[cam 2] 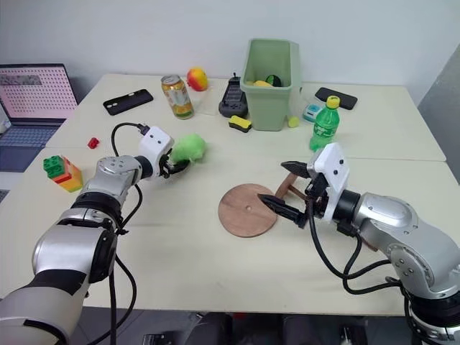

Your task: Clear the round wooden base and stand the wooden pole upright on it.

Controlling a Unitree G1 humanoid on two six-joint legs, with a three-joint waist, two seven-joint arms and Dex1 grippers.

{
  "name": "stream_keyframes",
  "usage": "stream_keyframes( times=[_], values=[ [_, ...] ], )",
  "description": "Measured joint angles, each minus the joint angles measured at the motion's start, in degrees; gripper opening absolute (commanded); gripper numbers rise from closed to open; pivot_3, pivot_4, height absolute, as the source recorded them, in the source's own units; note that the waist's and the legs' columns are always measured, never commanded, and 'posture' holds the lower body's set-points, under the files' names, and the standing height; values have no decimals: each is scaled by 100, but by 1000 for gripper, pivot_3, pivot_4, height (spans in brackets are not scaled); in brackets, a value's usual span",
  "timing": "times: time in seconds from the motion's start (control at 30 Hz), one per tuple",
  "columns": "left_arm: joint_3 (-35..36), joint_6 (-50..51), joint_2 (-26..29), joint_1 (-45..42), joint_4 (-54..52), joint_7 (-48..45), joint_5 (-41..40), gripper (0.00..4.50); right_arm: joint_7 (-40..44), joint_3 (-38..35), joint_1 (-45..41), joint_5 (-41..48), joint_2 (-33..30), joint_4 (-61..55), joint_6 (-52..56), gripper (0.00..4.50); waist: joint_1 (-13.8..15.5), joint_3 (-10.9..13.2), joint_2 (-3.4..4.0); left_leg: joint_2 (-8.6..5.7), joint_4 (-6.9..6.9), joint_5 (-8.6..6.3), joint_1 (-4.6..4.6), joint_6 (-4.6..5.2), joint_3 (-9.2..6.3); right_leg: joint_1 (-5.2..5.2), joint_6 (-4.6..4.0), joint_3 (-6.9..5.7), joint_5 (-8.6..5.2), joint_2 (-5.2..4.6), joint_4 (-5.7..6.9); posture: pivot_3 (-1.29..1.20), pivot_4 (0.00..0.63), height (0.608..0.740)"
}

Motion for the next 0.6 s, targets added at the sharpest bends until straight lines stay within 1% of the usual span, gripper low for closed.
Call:
stream_keyframes(
  times=[0.1, 0.13, 0.2, 0.27, 0.33, 0.43, 0.47, 0.5, 0.53, 0.57, 0.6],
  values=[
    [56, 123, 83, 1, -103, -223, -47, 4376, 14, 11, 17, -103, 4, 10, -27, 4500, -3, 0, 0, 0, 0, 0, 0, 1, 1, -1, 0, 0, 0, 0, 4, 0, 150, 740],
    [93, 176, 152, 1, -212, -339, -79, 4484, 15, 11, 18, -127, 13, 16, -42, 4500, -3, 0, 0, 1, 0, 0, -1, 1, 1, -3, 0, 0, 0, 1, 5, 0, 150, 740],
    [132, 312, 363, 10, -581, -646, -119, 4484, 28, 10, 26, -146, 35, 31, -59, 4500, -7, 0, 0, 2, 0, 1, 0, 0, 2, -4, 0, 2, 0, 1, 8, 0, 150, 740],
    [193, 630, 642, 64, -1204, -1107, -249, 4484, 71, -7, 103, -110, 35, 46, -57, 4500, -12, 0, 0, 4, -1, 3, 0, -4, 1, -4, 0, 2, 0, 2, 7, 0, 150, 740],
    [263, 1179, 1015, 351, -2242, -1687, -534, 4484, 188, -55, 169, 1, -13, 119, -2, 4500, -24, 0, 1, 7, -3, 5, 1, -8, 4, -4, 0, 8, -1, 0, 7, 0, 150, 740],
    [501, 2302, 1584, 1145, -4179, -2631, -1264, 4484, 474, -273, 128, 166, -356, 334, 141, 4500, -56, 0, 2, 25, -4, 12, 3, -20, 6, -4, 0, 12, -1, -6, 6, 0, 150, 740],
    [649, 2860, 1773, 1550, -5031, -2960, -1725, 4484, 699, -308, 41, 235, -622, 475, 240, 4500, -62, 1, 3, 37, -4, 12, 3, -20, 8, -4, 0, 13, -2, -12, 6, 0, 150, 740],
    [715, 3231, 1880, 1806, -5599, -3186, -2045, 4484, 874, -346, -1, 247, -858, 580, 330, 4500, -66, 0, 3, 40, -4, 11, 4, -19, 9, -3, 0, 13, -2, -13, 5, 0, 150, 740],
    [889, 3770, 2064, 2310, -6509, -3353, -2486, 4484, 1278, -176, -278, 209, -1278, 889, 437, 4500, -55, 1, 3, 41, 2, 5, 5, -8, 5, 2, 0, 7, -2, -11, 4, 0, 150, 740],
    [903, 4008, 2094, 2548, -7002, -3443, -2727, 4484, 1532, -108, -368, 153, -1621, 1094, 513, 4500, -54, 5, 13, 37, -3, 0, 10, 4, 14, 4, 0, 17, -2, -13, 5, 0, 150, 740],
    [936, 4154, 2120, 2729, -7358, -3462, -2868, 4484, 1713, -15, -502, 72, -1792, 1322, 546, 4500, -38, 4, 13, 31, -2, 1, 16, 8, 13, 9, 2, 15, -3, -13, 7, 0, 150, 740]
  ],
)
